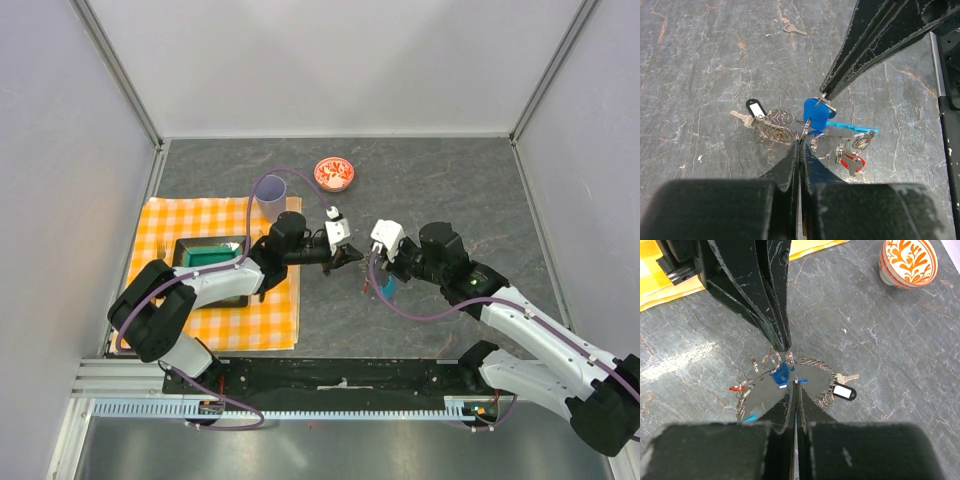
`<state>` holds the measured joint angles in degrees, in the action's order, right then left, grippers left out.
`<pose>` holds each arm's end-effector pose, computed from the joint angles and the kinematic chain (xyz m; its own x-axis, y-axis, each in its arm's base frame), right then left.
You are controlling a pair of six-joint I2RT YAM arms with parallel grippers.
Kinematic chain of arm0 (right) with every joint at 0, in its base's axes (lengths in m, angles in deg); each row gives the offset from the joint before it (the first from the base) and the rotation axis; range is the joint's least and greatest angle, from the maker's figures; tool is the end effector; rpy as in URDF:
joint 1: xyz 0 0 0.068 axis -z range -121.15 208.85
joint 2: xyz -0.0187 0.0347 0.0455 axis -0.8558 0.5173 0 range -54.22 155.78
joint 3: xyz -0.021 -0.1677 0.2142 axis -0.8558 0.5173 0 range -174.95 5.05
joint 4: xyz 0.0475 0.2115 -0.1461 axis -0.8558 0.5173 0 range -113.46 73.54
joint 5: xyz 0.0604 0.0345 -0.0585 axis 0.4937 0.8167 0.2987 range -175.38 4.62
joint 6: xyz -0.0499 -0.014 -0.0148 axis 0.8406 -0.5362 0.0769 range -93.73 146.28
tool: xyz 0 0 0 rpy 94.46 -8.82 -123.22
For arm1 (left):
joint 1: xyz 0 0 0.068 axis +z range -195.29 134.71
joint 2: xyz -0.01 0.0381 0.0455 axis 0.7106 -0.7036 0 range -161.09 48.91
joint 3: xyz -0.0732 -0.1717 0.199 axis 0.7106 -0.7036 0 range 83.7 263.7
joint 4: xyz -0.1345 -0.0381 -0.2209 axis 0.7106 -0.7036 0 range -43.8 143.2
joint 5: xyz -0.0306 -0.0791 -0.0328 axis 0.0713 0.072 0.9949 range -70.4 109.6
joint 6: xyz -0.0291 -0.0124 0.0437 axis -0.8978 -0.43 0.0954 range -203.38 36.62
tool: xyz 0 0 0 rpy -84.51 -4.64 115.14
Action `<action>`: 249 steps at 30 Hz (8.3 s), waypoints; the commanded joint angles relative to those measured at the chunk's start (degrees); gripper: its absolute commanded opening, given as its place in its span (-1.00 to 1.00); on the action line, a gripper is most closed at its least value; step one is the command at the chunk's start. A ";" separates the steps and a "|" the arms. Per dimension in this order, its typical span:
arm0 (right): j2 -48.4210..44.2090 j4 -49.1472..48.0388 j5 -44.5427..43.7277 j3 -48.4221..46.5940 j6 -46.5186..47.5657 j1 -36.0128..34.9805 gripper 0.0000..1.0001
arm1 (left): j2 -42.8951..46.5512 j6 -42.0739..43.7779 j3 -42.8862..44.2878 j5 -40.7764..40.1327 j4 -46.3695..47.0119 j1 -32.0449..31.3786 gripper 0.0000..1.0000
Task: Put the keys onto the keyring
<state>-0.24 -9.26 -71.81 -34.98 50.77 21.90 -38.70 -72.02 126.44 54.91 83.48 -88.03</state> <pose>0.1649 0.1346 0.2751 -0.0323 -0.5285 -0.8483 -0.8385 0.4762 -0.2648 0.2245 -0.2356 0.2210 0.0086 0.2110 -0.9774 0.9822 0.1816 0.0479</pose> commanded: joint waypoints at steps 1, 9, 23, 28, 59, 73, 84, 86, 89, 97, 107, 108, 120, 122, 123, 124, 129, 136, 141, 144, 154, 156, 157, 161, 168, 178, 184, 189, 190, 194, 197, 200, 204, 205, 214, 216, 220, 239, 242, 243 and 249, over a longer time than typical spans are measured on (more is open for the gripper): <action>0.69 -2.68 -0.64 -1.63 0.65 -0.67 -1.00 | -0.28 0.42 1.38 0.90 2.15 -0.59 -0.96; 1.75 -2.77 -0.55 -1.72 -0.06 -1.02 -1.00 | -0.72 -0.02 1.64 0.81 2.15 -0.85 -0.96; 2.01 -1.63 -0.03 -1.63 -1.29 -1.02 -1.00 | -1.07 -0.81 1.82 0.37 2.32 -0.85 -0.96; 2.71 -1.19 0.15 -1.72 -1.55 -1.02 -1.00 | -0.80 -1.16 1.56 0.64 3.20 -0.85 -0.96; 4.38 -1.10 1.64 -2.42 -2.61 -1.02 -1.00 | -0.28 -1.86 0.77 3.27 4.96 -0.94 -0.96; 5.61 -5.40 3.31 -2.07 -5.42 -0.93 -1.00 | -0.63 -1.86 1.03 4.94 5.23 -1.73 -0.96; 5.97 -6.20 3.05 -1.28 -6.03 -1.02 -1.00 | -0.80 -2.04 1.12 4.42 5.49 -2.17 -0.96; 5.44 -5.59 1.30 -1.28 -6.03 -1.02 -1.00 | -0.28 -2.04 0.59 2.14 5.31 -2.08 -0.96; 2.46 -3.65 -1.77 -0.58 -6.38 -1.02 -1.00 | 1.65 -4.58 -1.25 -3.48 5.05 -2.00 -0.79; -4.31 -3.12 -7.06 3.20 -9.72 -1.02 -1.00 | 6.23 -15.57 -10.31 -13.33 -2.83 -2.17 -0.21; -9.59 -6.02 -7.41 5.75 -11.92 -1.02 -1.00 | -1.06 -17.25 -3.83 -20.54 -15.50 -3.23 -0.10; -9.76 -6.02 -7.41 5.75 -11.92 -1.02 -1.00 | -2.11 -16.46 -2.76 -21.07 -16.21 -3.31 -0.10; -12.23 -6.20 -7.23 5.84 -12.01 -1.02 -1.00 | -14.07 -16.71 8.85 -21.34 -20.79 -3.31 -0.03; -12.84 -6.20 -7.23 5.84 -12.01 -1.02 -1.00 | -15.30 -17.15 10.07 -20.90 -22.28 -3.31 -0.03; -13.02 -6.20 -7.23 5.84 -12.01 -1.02 -1.00 | -16.26 -17.42 10.34 -20.11 -22.81 -3.40 -0.03; -13.37 -6.29 -7.23 5.84 -12.01 -1.02 -1.00 | -16.62 -17.68 10.61 -19.76 -23.68 -3.31 -0.03; -13.90 -6.20 -6.97 5.67 -12.19 -0.93 -1.00 | -16.89 -20.13 10.96 -16.25 -24.66 -3.49 -0.07; -15.22 -5.94 -6.97 5.58 -12.45 -1.02 -1.00 | -15.40 -24.62 9.56 -11.50 -25.45 -3.49 -0.15; -15.48 -6.02 -6.27 5.49 -12.71 -1.02 -1.00 | -15.13 -26.65 9.46 -11.31 -25.54 -4.01 -0.14; -15.83 -5.93 -6.00 5.49 -12.63 -0.93 -1.00 | -16.01 -27.17 10.08 -12.19 -25.54 -4.37 -0.17; -16.27 -6.02 -5.48 5.58 -13.06 -1.02 -1.00 | -14.26 -32.79 8.33 -20.08 -24.66 -5.77 -0.88; -16.27 -6.11 -5.30 5.58 -13.06 -1.02 -1.00 | -10.93 -34.02 5.88 -23.87 -24.66 -5.77 -0.96; -16.36 -6.11 -5.21 5.58 -13.15 -1.02 -1.00 | -9.87 -34.99 5.08 -27.19 -24.83 -5.77 -0.96; -16.53 -6.20 -4.86 5.58 -13.15 -1.02 -1.00 | -4.24 -37.98 1.12 -33.89 -25.27 -5.69 -0.96; -16.71 -6.29 -4.86 5.49 -13.24 -1.11 -1.00 | -3.09 -38.34 0.76 -34.35 -23.96 -6.39 -0.96; -16.80 -6.29 -4.77 5.58 -13.24 -1.11 -1.00 | -6.16 -32.02 4.54 -30.48 -23.16 -6.92 -0.08; -16.71 -6.20 -4.69 5.58 -13.24 -1.11 -1.00 | -11.78 -27.09 9.64 -26.53 -27.20 -6.65 0.00; -16.62 -6.20 -4.69 5.58 -13.15 -1.11 -1.00 | -14.51 -24.81 12.89 -27.05 -33.62 -7.00 0.01; -16.54 -6.20 -4.60 5.58 -13.15 -1.02 -1.00 | -14.78 -24.63 12.98 -27.92 -34.41 -7.09 0.01; -16.54 -6.29 -4.60 5.49 -13.15 -1.02 -1.00 | -15.65 -24.36 13.68 -30.38 -37.83 -8.41 -0.11; -16.71 -6.29 -4.60 5.58 -13.15 -1.02 -1.00 | -16.27 -24.45 13.86 -32.23 -40.03 -9.46 -0.39; -16.71 -6.29 -4.69 5.58 -13.15 -1.02 -1.00 | -15.49 -25.33 13.60 -34.16 -41.00 -9.64 -0.71; -16.62 -6.37 -4.69 5.49 -13.15 -1.11 -1.00 | -11.89 -25.42 14.47 -40.83 -43.20 -9.64 -0.96; -16.71 -6.46 -4.69 5.49 -13.15 -1.02 -1.00 | -11.36 -25.07 14.91 -43.81 -43.99 -9.64 -0.96; -17.15 -6.46 -5.30 5.58 -13.06 -1.02 -1.00 | -15.12 -21.90 23.08 -44.89 -44.35 -9.73 -0.96; -17.15 -6.46 -5.48 5.58 -13.06 -1.11 -1.00 | -16.01 -22.25 24.93 -43.85 -43.64 -9.99 -0.96; -17.24 -6.46 -6.09 5.58 -13.06 -1.11 -1.00 | -16.54 -22.08 26.52 -43.57 -43.55 -12.45 -0.96; -17.06 -6.55 -5.65 5.75 -13.42 -1.11 -1.00 | 0.16 -24.11 -1.95 -17.33 -18.36 2.04 -0.05; -17.15 -6.64 -5.56 5.75 -13.42 -1.11 -1.00 | -1.24 -20.51 -3.45 -13.88 -14.13 3.98 -0.04; -17.06 -6.64 -5.48 5.84 -13.42 -1.02 -1.00 | -1.68 -20.06 -3.63 -12.56 -12.98 4.94 -0.04; -16.80 -6.64 -4.95 5.84 -13.42 -1.02 -1.00 | -6.69 -19.00 -4.07 -6.22 -7.61 6.88 -0.12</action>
<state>-17.03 -13.15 -77.58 -29.08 38.02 21.07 -42.35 -94.52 122.20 40.95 67.86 -81.95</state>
